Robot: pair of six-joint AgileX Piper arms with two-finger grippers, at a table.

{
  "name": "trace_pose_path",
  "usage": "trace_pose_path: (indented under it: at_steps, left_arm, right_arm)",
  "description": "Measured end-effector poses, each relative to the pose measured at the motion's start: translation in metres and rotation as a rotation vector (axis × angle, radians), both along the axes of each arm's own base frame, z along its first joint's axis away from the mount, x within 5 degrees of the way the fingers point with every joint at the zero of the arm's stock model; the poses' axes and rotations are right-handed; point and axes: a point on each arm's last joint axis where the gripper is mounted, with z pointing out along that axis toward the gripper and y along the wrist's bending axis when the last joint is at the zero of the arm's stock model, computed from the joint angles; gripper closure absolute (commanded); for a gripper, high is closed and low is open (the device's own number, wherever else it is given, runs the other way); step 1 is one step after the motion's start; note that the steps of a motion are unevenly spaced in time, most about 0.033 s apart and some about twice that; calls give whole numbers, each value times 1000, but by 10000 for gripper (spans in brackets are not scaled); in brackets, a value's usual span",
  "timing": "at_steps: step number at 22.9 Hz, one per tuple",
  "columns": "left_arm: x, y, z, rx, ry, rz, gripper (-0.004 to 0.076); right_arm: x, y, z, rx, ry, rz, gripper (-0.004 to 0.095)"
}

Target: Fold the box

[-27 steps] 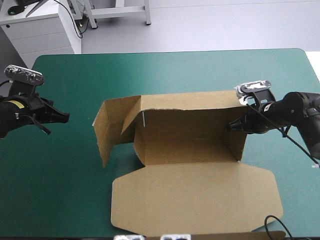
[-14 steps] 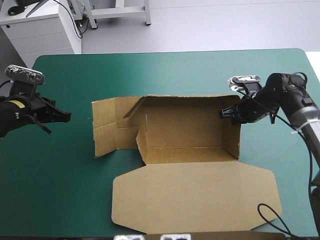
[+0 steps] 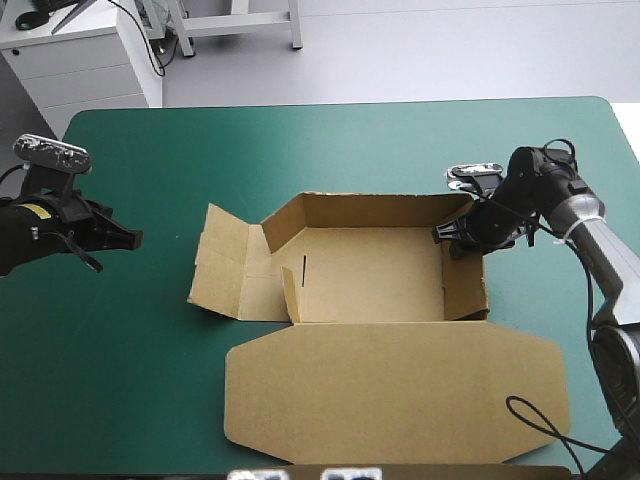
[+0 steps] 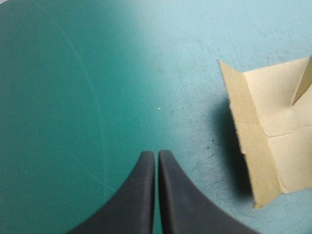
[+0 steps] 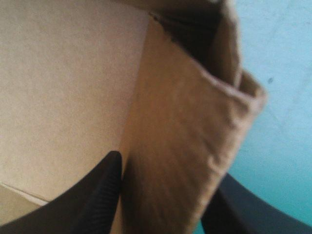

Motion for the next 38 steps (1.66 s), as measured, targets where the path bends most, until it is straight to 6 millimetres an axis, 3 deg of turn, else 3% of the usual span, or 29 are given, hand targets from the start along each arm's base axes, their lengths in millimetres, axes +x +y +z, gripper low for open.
trace_pose_path:
  at_steps: [5, 9, 12, 15, 18, 22, 30, 38]
  left_arm:
    - [0, 0, 0, 0, -1, 0, 716]
    - [0, 0, 0, 0, -2, 0, 716]
    - [0, 0, 0, 0, -3, 0, 716]
    - [0, 0, 0, 0, -3, 0, 716]
    - [0, 0, 0, 1, -2, 1, 716]
    - [0, 0, 0, 0, -2, 0, 716]
    - [0, 0, 0, -2, -2, 0, 716]
    - [0, -2, 0, -20, -3, -5, 716]
  right_arm:
    - [3, 0, 8, 8, -59, -5, 341]
    - [2, 2, 44, 24, -98, 14, 341]
    - [-9, 0, 73, 28, -154, 20, 341]
    - [-21, -4, 87, 15, -181, -9, 341]
    - [-26, -5, 74, 9, -127, -38, 341]
    - [-34, -6, 37, -5, -12, -56, 341]
    - [-33, -4, 14, 34, -35, -95, 354]
    - [-24, -3, -5, 27, 20, -99, 668]
